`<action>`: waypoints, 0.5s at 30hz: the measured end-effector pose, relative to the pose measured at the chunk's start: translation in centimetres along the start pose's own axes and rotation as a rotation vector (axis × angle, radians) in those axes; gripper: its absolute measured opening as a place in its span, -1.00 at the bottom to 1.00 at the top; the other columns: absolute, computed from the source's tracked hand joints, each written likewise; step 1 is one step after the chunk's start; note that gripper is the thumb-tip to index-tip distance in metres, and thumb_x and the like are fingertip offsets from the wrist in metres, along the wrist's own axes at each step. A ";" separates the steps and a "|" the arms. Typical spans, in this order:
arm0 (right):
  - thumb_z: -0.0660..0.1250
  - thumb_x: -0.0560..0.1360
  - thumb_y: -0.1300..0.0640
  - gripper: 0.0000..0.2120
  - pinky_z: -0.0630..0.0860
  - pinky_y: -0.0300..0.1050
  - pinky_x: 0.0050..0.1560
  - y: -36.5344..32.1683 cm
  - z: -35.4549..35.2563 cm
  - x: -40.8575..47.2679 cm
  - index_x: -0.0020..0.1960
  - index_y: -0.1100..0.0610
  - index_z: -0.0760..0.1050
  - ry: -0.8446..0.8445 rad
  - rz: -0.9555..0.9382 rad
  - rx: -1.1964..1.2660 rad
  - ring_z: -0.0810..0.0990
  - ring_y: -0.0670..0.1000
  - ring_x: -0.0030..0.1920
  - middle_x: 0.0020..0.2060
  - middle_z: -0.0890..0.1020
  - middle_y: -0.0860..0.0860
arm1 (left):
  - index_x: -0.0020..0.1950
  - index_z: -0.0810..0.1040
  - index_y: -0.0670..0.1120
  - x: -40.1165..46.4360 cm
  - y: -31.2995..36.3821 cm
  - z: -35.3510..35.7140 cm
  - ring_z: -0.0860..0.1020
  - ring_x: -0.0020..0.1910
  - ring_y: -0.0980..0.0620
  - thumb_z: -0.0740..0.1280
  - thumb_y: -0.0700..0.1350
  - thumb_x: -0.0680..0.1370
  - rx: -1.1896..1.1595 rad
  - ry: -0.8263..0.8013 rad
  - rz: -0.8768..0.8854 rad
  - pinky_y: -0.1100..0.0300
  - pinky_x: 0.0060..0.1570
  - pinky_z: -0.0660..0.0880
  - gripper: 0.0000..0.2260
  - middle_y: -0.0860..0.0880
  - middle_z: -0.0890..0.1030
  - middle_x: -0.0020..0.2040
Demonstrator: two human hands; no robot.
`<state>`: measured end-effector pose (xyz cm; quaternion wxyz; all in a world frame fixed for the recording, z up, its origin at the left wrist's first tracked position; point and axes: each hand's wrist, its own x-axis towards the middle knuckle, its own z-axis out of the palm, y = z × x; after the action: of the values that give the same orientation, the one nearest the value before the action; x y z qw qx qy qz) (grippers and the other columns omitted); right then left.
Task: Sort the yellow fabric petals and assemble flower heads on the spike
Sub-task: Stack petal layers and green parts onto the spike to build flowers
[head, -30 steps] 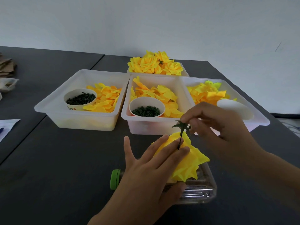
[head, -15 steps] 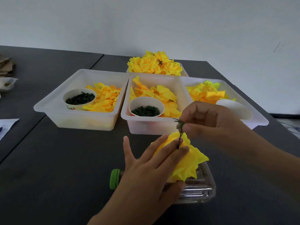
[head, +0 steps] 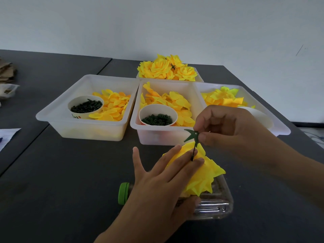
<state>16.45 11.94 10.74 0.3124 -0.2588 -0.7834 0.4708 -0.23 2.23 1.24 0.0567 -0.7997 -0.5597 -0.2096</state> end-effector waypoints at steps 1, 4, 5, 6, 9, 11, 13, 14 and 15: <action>0.36 0.39 0.31 -0.88 0.46 -0.34 -0.27 -0.2 -0.1 0.0 -0.15 0.12 0.56 -0.012 0.008 0.005 0.57 -0.14 -0.31 -0.32 0.62 -0.05 | 0.52 0.18 0.19 0.0 0.0 0.0 0.17 0.53 0.08 0.05 0.28 0.57 0.000 -0.001 0.000 -0.52 0.21 -0.07 -0.47 0.22 0.19 0.54; 0.39 0.43 0.40 -0.82 0.49 -0.32 -0.23 -0.6 -0.6 0.2 -0.15 0.14 0.57 -0.036 0.050 -0.035 0.58 -0.11 -0.29 -0.32 0.62 -0.03 | 0.53 0.17 0.19 0.0 0.0 0.1 0.16 0.54 0.08 0.06 0.28 0.56 -0.008 0.008 0.003 -0.52 0.21 -0.08 -0.46 0.22 0.18 0.54; 0.38 0.43 0.42 -0.81 0.50 -0.31 -0.23 -0.7 -0.7 0.3 -0.15 0.14 0.57 -0.037 0.070 -0.051 0.58 -0.09 -0.29 -0.33 0.62 -0.01 | 0.53 0.17 0.19 0.0 0.0 0.1 0.16 0.53 0.08 0.07 0.28 0.56 -0.007 0.009 0.005 -0.52 0.21 -0.07 -0.46 0.22 0.19 0.54; 0.37 0.43 0.43 -0.80 0.52 -0.29 -0.22 -0.8 -0.8 0.4 -0.16 0.15 0.57 -0.036 0.086 -0.063 0.58 -0.08 -0.29 -0.33 0.62 0.01 | 0.53 0.18 0.19 0.0 0.0 0.1 0.17 0.53 0.07 0.08 0.28 0.56 -0.004 0.007 0.005 -0.53 0.20 -0.06 -0.46 0.21 0.20 0.54; 0.36 0.43 0.43 -0.82 0.53 -0.25 -0.23 -0.9 -0.9 0.5 -0.16 0.16 0.57 -0.040 0.120 -0.087 0.57 -0.06 -0.31 -0.35 0.62 0.06 | 0.53 0.18 0.18 0.1 -0.1 0.1 0.18 0.53 0.07 0.08 0.27 0.55 -0.009 0.002 0.005 -0.53 0.20 -0.04 -0.46 0.21 0.21 0.53; 0.36 0.43 0.42 -0.82 0.53 -0.23 -0.20 -0.7 -1.0 0.6 -0.15 0.16 0.57 -0.052 0.141 -0.109 0.58 -0.02 -0.29 -0.32 0.63 0.10 | 0.53 0.18 0.18 0.0 -0.1 0.1 0.17 0.53 0.08 0.07 0.27 0.56 -0.011 0.009 0.006 -0.54 0.21 -0.05 -0.46 0.22 0.21 0.54; 0.40 0.44 0.37 -0.86 0.54 -0.20 -0.15 -0.4 -1.0 0.6 -0.14 0.14 0.58 -0.107 0.167 -0.170 0.63 0.02 -0.22 -0.26 0.66 0.11 | 0.52 0.19 0.18 -0.1 -0.1 0.1 0.18 0.53 0.08 0.08 0.26 0.55 -0.010 0.014 0.002 -0.55 0.20 -0.03 -0.46 0.22 0.23 0.53; 0.42 0.44 0.28 -0.91 0.55 -0.17 -0.11 -0.3 -0.9 0.6 -0.14 0.11 0.60 -0.142 0.177 -0.222 0.64 0.02 -0.18 -0.23 0.67 0.08 | 0.52 0.20 0.19 -0.1 -0.1 0.1 0.18 0.53 0.07 0.09 0.26 0.55 -0.007 0.013 0.000 -0.55 0.20 -0.02 -0.47 0.21 0.24 0.52; 0.42 0.42 0.17 -0.96 0.56 -0.14 -0.09 -0.1 -0.9 0.5 -0.13 0.07 0.61 -0.164 0.183 -0.281 0.65 0.00 -0.14 -0.20 0.68 0.03 | 0.51 0.21 0.19 0.0 0.0 0.0 0.19 0.52 0.07 0.09 0.26 0.55 0.000 0.009 -0.001 -0.56 0.20 -0.01 -0.47 0.21 0.25 0.52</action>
<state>16.72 12.74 11.29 0.1644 -0.3308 -0.8374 0.4028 -0.25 2.22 1.23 0.0589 -0.7984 -0.5599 -0.2135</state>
